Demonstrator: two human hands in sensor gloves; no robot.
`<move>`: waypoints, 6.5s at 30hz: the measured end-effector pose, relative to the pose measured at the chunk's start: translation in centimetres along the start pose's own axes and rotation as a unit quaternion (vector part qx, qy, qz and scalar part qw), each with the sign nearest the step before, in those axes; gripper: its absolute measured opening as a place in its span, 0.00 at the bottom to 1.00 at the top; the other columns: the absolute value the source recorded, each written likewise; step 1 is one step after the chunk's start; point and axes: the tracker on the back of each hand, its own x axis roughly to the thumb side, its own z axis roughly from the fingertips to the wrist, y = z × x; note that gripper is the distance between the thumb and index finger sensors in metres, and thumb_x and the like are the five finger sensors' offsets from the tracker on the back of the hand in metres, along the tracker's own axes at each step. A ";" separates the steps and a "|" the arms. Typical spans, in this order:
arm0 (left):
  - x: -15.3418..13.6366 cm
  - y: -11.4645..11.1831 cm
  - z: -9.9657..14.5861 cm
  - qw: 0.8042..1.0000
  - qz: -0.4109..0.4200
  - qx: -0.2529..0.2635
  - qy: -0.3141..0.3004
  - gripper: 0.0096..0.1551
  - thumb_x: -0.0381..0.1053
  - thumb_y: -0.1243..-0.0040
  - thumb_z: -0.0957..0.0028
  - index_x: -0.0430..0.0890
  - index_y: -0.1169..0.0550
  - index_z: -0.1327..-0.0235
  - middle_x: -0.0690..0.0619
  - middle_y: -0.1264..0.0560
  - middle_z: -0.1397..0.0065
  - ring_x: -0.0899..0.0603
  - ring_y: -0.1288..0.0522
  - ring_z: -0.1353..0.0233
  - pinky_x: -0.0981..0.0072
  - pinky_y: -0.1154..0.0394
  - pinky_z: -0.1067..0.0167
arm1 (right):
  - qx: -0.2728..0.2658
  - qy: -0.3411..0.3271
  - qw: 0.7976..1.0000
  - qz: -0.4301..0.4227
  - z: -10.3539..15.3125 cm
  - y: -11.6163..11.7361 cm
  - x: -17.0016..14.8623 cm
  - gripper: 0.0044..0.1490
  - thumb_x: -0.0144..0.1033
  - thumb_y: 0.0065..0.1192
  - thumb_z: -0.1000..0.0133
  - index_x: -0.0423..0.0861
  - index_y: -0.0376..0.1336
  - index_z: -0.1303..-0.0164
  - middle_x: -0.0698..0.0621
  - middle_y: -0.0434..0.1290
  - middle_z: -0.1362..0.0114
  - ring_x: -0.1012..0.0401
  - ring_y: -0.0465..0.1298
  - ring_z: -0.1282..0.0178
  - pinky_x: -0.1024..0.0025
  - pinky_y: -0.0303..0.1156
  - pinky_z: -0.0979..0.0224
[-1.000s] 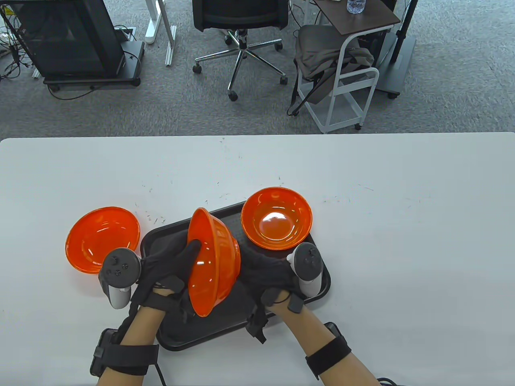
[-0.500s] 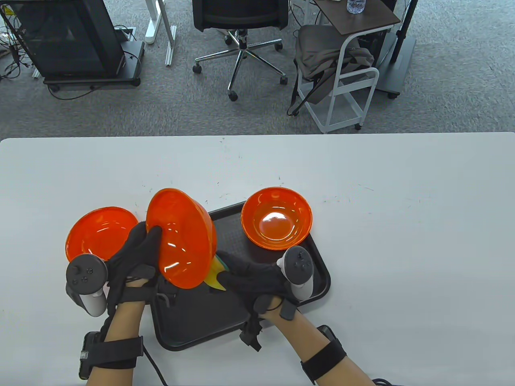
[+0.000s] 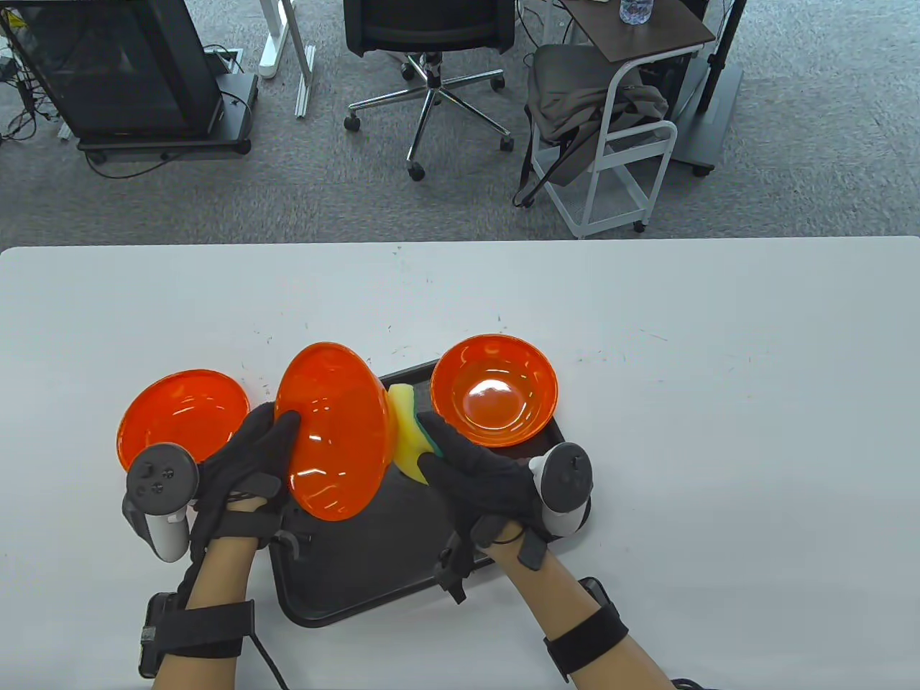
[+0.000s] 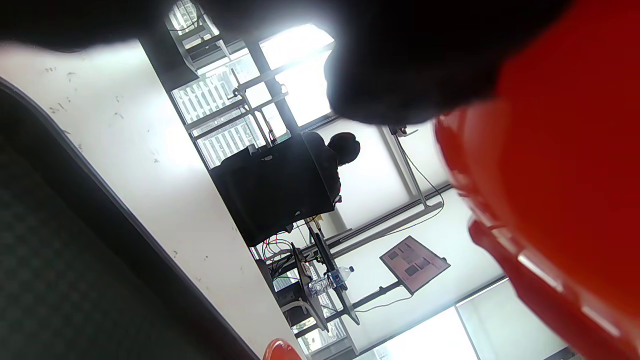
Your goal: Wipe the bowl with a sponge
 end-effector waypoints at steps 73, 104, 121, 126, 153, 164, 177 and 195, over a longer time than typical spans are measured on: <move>1.0 1.9 0.4 0.999 -0.001 0.042 -0.001 0.29 0.63 0.37 0.45 0.42 0.19 0.45 0.60 0.15 0.80 0.58 0.21 0.90 0.67 0.17 0.87 | 0.084 0.058 0.995 -0.017 0.0 1.2 -1.6 0.32 0.36 0.61 0.39 0.35 0.55 0.31 0.31 0.72 0.32 0.44 0.79 0.43 0.44 0.73 0.44; -5.0 11.6 1.7 0.967 0.004 0.194 0.163 0.30 0.61 0.38 0.44 0.43 0.22 0.38 0.55 0.15 0.77 0.55 0.21 0.86 0.64 0.17 0.82 | 0.070 0.044 0.996 0.013 -0.2 0.5 -1.1 0.32 0.37 0.61 0.39 0.35 0.55 0.31 0.31 0.72 0.32 0.44 0.80 0.44 0.44 0.73 0.45; -9.3 12.2 2.8 0.929 0.010 0.234 0.285 0.36 0.57 0.43 0.43 0.36 0.35 0.31 0.49 0.16 0.66 0.53 0.18 0.79 0.61 0.16 0.75 | 0.067 0.039 0.997 0.022 -0.4 0.2 -0.9 0.32 0.37 0.61 0.39 0.35 0.55 0.31 0.31 0.72 0.32 0.44 0.80 0.44 0.44 0.73 0.45; -10.4 11.5 2.8 0.925 0.003 0.216 0.312 0.36 0.57 0.44 0.43 0.36 0.36 0.31 0.48 0.16 0.65 0.53 0.18 0.78 0.61 0.16 0.75 | 0.065 0.037 0.997 0.020 -0.4 0.1 -0.9 0.32 0.37 0.61 0.39 0.35 0.55 0.31 0.32 0.72 0.32 0.44 0.80 0.44 0.44 0.73 0.45; -11.4 10.7 3.0 0.910 -0.022 0.166 0.379 0.44 0.56 0.41 0.44 0.38 0.47 0.26 0.48 0.18 0.59 0.51 0.17 0.73 0.58 0.16 0.71 | 0.053 0.032 0.998 0.012 -0.3 -0.7 -0.9 0.32 0.37 0.61 0.39 0.35 0.55 0.31 0.31 0.72 0.32 0.44 0.80 0.44 0.44 0.73 0.45; -8.2 10.1 2.6 0.928 -0.046 0.150 0.339 0.49 0.58 0.37 0.46 0.37 0.49 0.27 0.48 0.18 0.60 0.51 0.18 0.75 0.58 0.17 0.72 | 0.047 0.023 0.999 0.006 -0.3 -1.4 -0.3 0.32 0.37 0.61 0.39 0.35 0.55 0.31 0.31 0.72 0.32 0.44 0.80 0.44 0.44 0.73 0.45; -2.3 -0.5 -2.9 0.978 -0.044 -0.067 0.191 0.52 0.65 0.37 0.44 0.39 0.49 0.24 0.49 0.18 0.57 0.52 0.18 0.72 0.59 0.17 0.69 | 0.027 0.016 0.999 -0.003 -0.6 -2.3 0.0 0.32 0.37 0.61 0.38 0.35 0.55 0.31 0.32 0.72 0.32 0.44 0.80 0.44 0.44 0.73 0.45; -0.4 -17.3 -7.3 0.938 -0.149 -0.258 0.179 0.66 0.76 0.36 0.48 0.40 0.58 0.25 0.43 0.26 0.40 0.42 0.18 0.52 0.50 0.19 0.53 | -0.007 0.019 1.000 -0.004 -0.9 -4.3 -0.3 0.32 0.37 0.61 0.38 0.35 0.55 0.31 0.32 0.72 0.32 0.44 0.80 0.44 0.44 0.73 0.45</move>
